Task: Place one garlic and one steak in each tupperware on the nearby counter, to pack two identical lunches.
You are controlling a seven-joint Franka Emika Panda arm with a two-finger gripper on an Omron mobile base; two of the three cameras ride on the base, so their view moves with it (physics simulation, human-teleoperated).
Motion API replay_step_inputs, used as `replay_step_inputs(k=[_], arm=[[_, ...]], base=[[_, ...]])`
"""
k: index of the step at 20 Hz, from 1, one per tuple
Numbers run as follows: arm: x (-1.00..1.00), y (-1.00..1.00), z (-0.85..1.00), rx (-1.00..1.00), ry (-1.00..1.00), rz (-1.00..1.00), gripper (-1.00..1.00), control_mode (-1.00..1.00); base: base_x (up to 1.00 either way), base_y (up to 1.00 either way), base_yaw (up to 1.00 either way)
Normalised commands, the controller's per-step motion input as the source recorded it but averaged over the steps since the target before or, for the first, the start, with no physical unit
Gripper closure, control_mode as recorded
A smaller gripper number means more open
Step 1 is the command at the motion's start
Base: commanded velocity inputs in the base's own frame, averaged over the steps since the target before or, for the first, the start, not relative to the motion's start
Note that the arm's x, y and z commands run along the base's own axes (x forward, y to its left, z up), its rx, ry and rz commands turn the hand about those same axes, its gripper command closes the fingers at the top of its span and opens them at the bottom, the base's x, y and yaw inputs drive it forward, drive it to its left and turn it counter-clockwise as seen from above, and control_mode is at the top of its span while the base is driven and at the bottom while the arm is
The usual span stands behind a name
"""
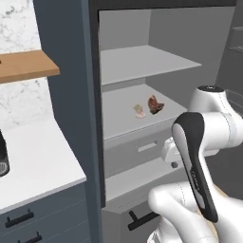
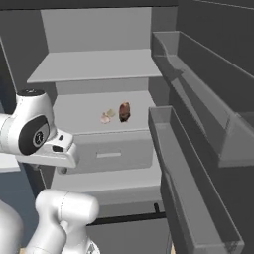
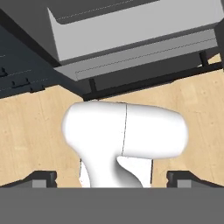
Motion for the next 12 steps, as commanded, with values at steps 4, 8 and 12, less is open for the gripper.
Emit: replay_step_inputs(k=[4,8,12], arm=[[0.0,0.0,0.0,0.0,0.0,0.0,-1.0,1.0],[0.0,0.0,0.0,0.0,0.0,0.0,-1.0,1.0],[-0.02,-0.02,0.22,-0.02,-0.44,0.02,-1.0,-1.0]], base=[[0.16,-0.25,0.07],[0.02,-0.08,0.02],[0.0,0.0,0.0]])
